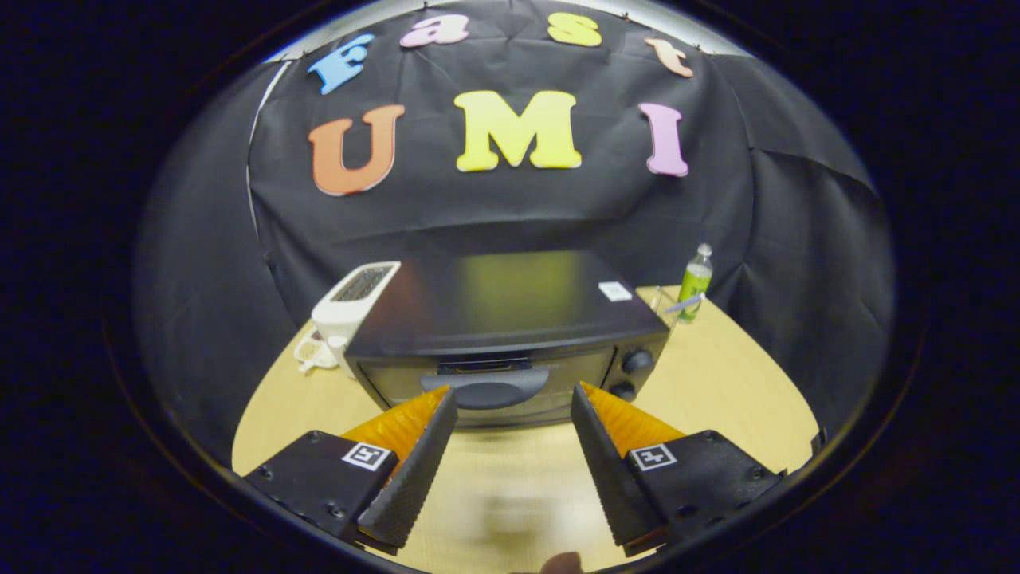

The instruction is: Open the toaster oven, put the food inside, and close the toaster oven door.

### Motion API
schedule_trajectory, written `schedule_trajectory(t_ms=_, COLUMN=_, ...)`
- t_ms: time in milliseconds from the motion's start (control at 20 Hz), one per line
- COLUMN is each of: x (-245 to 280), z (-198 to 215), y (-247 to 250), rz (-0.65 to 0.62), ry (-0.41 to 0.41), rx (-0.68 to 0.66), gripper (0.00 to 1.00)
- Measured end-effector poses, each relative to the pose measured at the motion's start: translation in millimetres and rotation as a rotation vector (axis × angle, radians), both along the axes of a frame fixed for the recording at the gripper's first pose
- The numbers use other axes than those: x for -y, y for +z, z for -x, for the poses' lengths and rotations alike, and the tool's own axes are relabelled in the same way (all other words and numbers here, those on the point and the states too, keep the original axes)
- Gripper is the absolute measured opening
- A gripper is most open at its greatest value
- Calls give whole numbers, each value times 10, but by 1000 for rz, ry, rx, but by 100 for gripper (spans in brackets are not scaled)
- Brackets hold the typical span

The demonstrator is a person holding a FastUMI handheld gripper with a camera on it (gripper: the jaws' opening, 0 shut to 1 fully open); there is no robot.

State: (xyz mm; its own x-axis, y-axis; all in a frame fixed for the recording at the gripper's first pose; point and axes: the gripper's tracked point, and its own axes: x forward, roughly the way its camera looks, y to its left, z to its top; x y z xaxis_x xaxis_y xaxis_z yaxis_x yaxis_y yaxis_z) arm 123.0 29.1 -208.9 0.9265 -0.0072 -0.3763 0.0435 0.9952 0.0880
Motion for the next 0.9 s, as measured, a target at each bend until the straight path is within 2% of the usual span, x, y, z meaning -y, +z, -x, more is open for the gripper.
schedule_trajectory(t_ms=250, x=167, z=259, y=1196, rz=-30, ry=2, rx=180, gripper=94)
schedule_trajectory(t_ms=450, x=296, z=546, y=1875, rz=-26, ry=-8, rx=300, gripper=98)
schedule_trajectory(t_ms=650, x=217, z=1001, y=2142, rz=-11, ry=20, rx=353, gripper=100)
schedule_trajectory(t_ms=900, x=184, z=1410, y=2155, rz=-30, ry=13, rx=362, gripper=100)
